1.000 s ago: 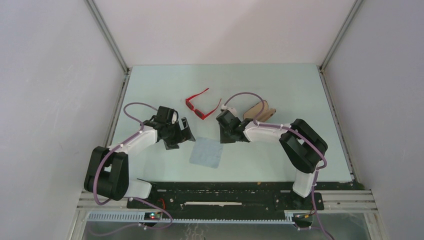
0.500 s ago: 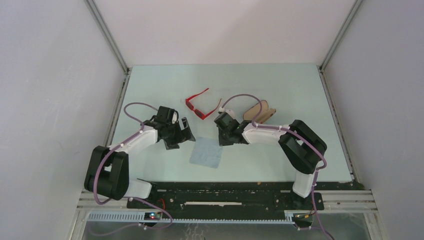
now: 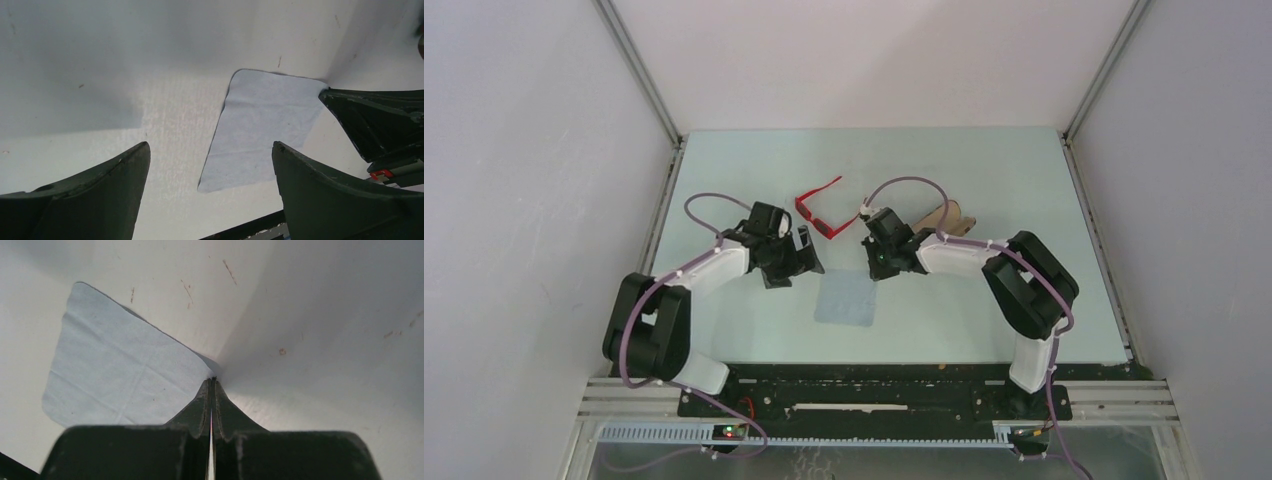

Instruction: Organize the sunglasses

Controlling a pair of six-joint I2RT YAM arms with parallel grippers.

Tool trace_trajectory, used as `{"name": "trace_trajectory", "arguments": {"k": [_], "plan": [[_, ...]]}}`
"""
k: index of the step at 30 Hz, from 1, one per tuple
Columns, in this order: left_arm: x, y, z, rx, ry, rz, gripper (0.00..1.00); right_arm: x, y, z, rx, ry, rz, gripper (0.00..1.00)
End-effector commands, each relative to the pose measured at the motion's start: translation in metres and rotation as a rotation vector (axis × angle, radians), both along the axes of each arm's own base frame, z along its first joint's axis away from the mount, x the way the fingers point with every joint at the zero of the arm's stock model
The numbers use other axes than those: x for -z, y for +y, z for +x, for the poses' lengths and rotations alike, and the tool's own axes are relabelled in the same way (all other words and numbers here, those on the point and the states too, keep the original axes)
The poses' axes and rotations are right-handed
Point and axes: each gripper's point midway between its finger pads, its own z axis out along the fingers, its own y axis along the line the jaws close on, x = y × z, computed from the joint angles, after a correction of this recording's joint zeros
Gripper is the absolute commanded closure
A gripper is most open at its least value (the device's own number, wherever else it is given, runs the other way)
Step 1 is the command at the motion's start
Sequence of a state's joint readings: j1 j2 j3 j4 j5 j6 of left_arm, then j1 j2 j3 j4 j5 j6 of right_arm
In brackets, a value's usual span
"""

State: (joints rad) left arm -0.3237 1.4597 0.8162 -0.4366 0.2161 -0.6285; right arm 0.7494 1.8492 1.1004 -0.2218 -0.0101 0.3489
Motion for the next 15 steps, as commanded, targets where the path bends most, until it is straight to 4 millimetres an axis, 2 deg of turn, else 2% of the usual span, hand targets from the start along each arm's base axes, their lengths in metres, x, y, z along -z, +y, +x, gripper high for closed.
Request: {"name": "trace_trajectory", "arguments": {"k": [1, 5, 8, 11, 15], "plan": [[-0.019, -0.011, 0.026, 0.036, -0.079, -0.012, 0.04, 0.005, -0.001, 0.015, -0.101, -0.045, -0.043, 1.0], [-0.015, -0.002, 0.035, 0.012, -0.115, 0.083, 0.05, 0.005, -0.004, 0.026, -0.118, -0.071, -0.063, 1.0], [-0.02, -0.004, 0.04, 0.021, -0.161, 0.122, 0.05, 0.002, -0.006, 0.035, -0.119, -0.092, -0.048, 1.0], [-0.021, -0.008, 0.044, 0.048, -0.139, 0.131, 0.04, -0.001, -0.008, 0.045, -0.107, -0.103, -0.013, 0.96], [-0.007, -0.021, 0.047, 0.071, -0.069, 0.1, 0.07, -0.009, -0.007, 0.049, -0.103, -0.109, 0.018, 0.86]]}}
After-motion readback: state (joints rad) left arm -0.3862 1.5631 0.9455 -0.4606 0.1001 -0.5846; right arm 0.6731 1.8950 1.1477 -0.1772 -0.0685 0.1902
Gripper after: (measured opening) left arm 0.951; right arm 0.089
